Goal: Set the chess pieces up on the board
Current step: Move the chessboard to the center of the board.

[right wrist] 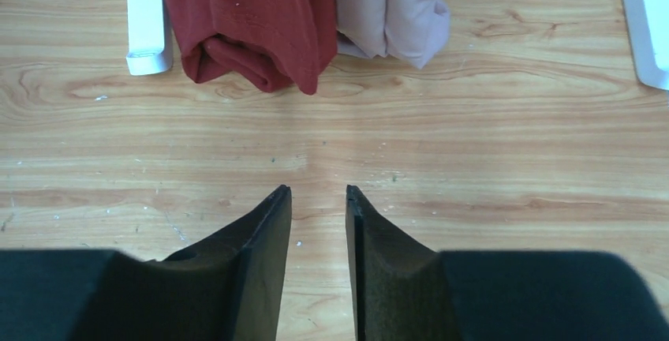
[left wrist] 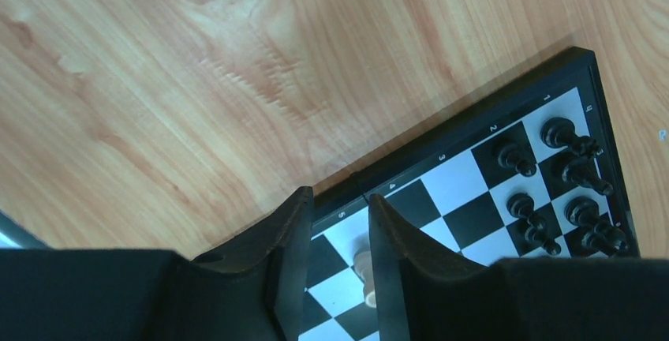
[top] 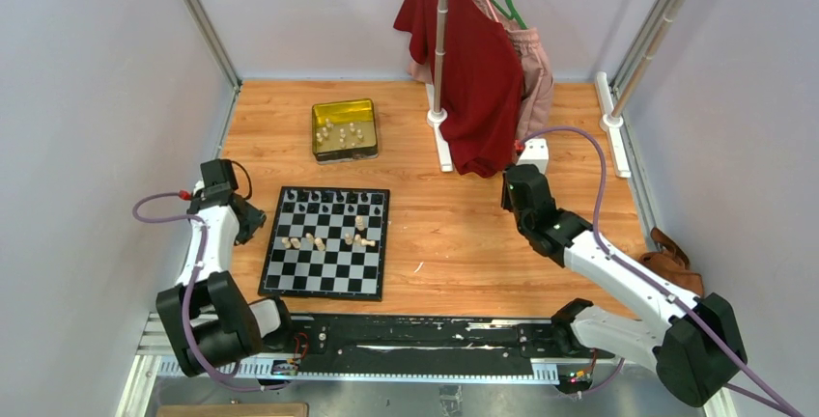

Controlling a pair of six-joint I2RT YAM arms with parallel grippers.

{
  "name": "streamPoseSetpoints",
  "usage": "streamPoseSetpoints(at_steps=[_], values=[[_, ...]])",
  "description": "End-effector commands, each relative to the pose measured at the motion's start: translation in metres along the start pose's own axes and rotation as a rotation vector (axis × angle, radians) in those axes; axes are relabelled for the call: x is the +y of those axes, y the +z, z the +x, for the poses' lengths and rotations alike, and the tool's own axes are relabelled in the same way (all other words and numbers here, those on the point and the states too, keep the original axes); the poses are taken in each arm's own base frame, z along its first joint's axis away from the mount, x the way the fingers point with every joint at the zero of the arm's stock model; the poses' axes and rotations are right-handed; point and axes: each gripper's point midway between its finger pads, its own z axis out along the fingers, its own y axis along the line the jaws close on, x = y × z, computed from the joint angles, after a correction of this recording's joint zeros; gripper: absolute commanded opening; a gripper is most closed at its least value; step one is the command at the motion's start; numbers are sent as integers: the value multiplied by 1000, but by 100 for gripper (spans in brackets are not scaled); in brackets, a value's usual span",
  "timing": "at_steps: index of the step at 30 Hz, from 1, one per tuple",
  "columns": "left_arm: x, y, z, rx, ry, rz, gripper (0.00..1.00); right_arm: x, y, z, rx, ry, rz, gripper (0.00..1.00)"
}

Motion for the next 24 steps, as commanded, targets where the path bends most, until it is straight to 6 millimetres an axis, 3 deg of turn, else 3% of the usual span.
streamPoseSetpoints(at_steps=[1,11,17,24], values=[[-13,18,-2,-8,-105,45,37,16,2,-6,-11,-6,-60,35],[-25,55,14,87,-157,49,32,22,4,-5,-7,-22,-91,32],[-26,59,17,108,-154,45,27,23,6,-7,-8,-29,-87,33],[-25,57,35,158,-146,77,17,25,7,-9,-6,-24,-90,33]])
